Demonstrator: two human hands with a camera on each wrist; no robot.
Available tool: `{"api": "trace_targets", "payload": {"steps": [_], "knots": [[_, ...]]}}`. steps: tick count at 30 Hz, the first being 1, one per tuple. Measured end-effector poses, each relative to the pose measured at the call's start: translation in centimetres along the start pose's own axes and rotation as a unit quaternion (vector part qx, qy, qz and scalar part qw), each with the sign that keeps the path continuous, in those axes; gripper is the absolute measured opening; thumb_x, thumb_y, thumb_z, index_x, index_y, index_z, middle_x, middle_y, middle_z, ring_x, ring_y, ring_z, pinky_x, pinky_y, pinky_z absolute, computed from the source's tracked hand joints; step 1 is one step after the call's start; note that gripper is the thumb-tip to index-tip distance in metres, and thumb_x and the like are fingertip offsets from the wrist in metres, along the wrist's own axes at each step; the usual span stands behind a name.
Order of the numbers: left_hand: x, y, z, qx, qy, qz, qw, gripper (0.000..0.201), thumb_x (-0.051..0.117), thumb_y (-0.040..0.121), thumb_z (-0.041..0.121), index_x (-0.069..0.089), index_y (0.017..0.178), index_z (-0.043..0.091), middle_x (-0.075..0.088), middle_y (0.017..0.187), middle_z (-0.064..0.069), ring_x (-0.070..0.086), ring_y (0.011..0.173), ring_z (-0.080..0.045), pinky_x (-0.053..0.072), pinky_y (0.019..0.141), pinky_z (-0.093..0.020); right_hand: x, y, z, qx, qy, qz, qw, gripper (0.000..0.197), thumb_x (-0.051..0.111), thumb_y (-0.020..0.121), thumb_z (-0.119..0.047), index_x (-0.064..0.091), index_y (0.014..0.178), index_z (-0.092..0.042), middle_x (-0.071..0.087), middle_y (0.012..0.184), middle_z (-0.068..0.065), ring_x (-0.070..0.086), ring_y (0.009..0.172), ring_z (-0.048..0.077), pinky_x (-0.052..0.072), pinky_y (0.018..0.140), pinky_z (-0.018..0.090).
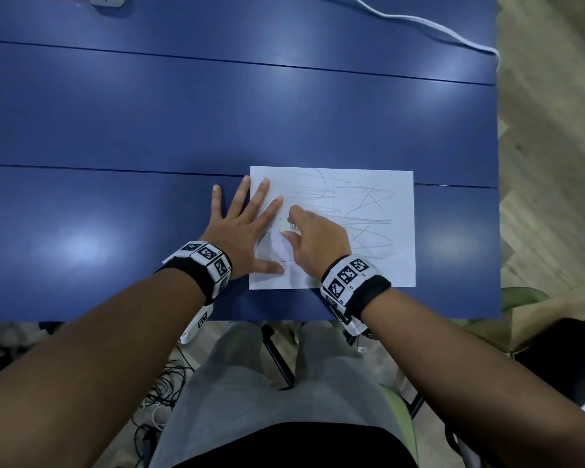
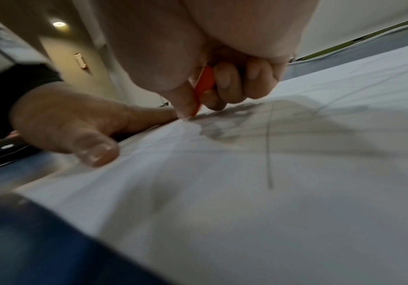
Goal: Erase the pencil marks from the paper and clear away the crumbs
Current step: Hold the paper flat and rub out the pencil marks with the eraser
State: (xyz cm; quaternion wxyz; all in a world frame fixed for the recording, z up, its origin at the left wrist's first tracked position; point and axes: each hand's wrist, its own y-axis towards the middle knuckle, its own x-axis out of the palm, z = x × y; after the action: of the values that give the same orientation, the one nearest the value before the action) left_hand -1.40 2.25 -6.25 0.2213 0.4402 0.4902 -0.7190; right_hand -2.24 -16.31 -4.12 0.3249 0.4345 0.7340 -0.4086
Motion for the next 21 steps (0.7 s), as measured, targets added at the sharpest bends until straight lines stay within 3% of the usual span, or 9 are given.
{"api": "trace_targets", "payload": {"steps": [4, 8, 13, 17, 21], "knots": [[0.0, 0.0, 0.0, 0.001, -0.003, 0.007, 1.000, 0.126, 0.025, 0.065, 0.101, -0.023, 0.156, 0.030, -0.038, 0.161, -0.002, -0.036, 0.147, -0.032, -0.015, 0.112, -0.073, -0.1, 0.3, -0.1, 0.020, 0.019, 0.023, 0.999, 0.017, 0.051, 0.095, -0.028, 0.047, 0.107, -0.017, 0.066, 0.097, -0.001, 0.061, 0.082, 0.025, 0.049, 0.067, 0.035], [0.1, 0.0, 0.0, 0.005, -0.001, 0.010, 1.000, 0.127, 0.023, 0.064, 0.102, -0.022, 0.157, 0.028, -0.038, 0.161, -0.003, -0.034, 0.147, -0.033, -0.012, 0.112, -0.075, 0.4, -0.7, -0.9, -0.033, -0.004, -0.011, 0.999, 0.015, 0.050, 0.096, -0.030, 0.044, 0.105, -0.020, 0.065, 0.096, -0.003, 0.062, 0.077, 0.022, 0.050, 0.066, 0.035], [-0.1, 0.0, 0.0, 0.002, -0.002, 0.004, 1.000, 0.127, 0.024, 0.064, 0.102, -0.024, 0.156, 0.029, -0.039, 0.160, -0.003, -0.036, 0.147, -0.032, -0.014, 0.112, -0.074, 0.1, 0.1, -0.5, 0.007, 0.023, 0.025, 0.999, 0.017, 0.052, 0.095, -0.028, 0.048, 0.108, -0.017, 0.066, 0.097, -0.001, 0.062, 0.080, 0.024, 0.049, 0.066, 0.034], [0.2, 0.1, 0.0, 0.005, 0.004, 0.004, 1.000, 0.128, 0.013, 0.061, 0.104, -0.023, 0.156, 0.027, -0.040, 0.160, -0.005, -0.035, 0.147, -0.034, -0.009, 0.112, -0.076, 0.4, -1.2, -1.3, -0.051, 0.003, -0.032, 0.998, 0.019, 0.049, 0.095, -0.028, 0.047, 0.111, -0.018, 0.064, 0.098, 0.000, 0.061, 0.079, 0.025, 0.049, 0.065, 0.035], [0.1, 0.1, 0.0, 0.005, -0.003, 0.006, 1.000, 0.126, 0.023, 0.064, 0.101, -0.024, 0.156, 0.029, -0.040, 0.160, -0.003, -0.036, 0.147, -0.033, -0.012, 0.112, -0.075, -0.1, 0.0, -0.4, -0.012, 0.004, 0.009, 1.000, 0.018, 0.051, 0.096, -0.030, 0.048, 0.110, -0.019, 0.065, 0.098, -0.003, 0.061, 0.080, 0.023, 0.046, 0.063, 0.032]]}}
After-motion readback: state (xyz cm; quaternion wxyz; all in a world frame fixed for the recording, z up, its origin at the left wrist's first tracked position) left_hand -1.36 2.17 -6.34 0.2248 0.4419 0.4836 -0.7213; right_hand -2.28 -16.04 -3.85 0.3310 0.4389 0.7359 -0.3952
